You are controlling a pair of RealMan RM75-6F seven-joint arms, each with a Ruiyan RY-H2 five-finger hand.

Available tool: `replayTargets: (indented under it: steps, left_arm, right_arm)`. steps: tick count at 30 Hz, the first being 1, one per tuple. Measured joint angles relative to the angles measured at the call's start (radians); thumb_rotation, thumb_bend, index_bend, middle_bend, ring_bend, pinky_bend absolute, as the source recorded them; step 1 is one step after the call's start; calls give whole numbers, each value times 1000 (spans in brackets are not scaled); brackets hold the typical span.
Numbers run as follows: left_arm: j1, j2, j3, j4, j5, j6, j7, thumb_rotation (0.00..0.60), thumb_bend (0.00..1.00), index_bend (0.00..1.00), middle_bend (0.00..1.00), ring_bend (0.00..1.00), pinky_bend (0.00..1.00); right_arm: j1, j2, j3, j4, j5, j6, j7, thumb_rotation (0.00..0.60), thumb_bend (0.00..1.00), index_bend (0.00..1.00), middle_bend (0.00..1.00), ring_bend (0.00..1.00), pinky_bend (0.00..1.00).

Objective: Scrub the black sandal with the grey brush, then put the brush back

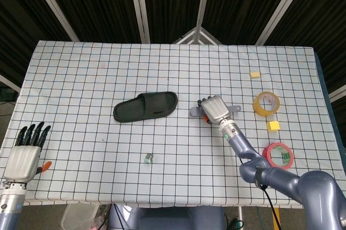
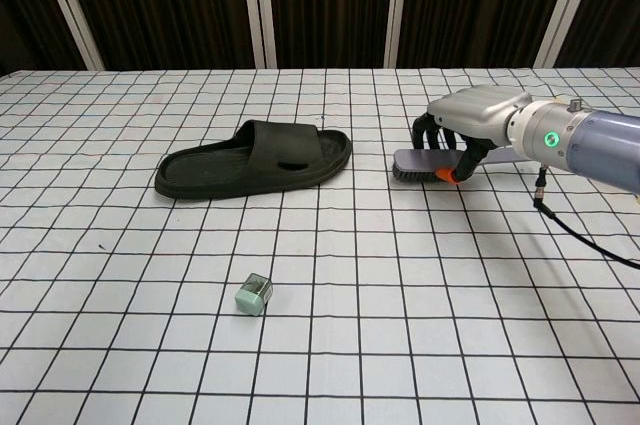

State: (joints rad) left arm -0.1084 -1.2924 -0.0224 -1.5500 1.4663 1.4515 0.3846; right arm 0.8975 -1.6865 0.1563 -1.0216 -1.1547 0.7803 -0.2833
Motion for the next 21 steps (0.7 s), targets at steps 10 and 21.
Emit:
replayTargets:
  steps: [10,21]
  left_arm:
    - [-13,-5,11,6,27,-15,-2,600,340,0,0,0,20]
    - [-128,7,-27,-25,56,-140,-3,600,457,0,10,7,24]
  right_arm:
    - [-9,17,3,-25,-55,50,23,600,468,707,594,511,547]
    - [26,72,55,-159,-39,53,-46,600,467,707,594,511,547]
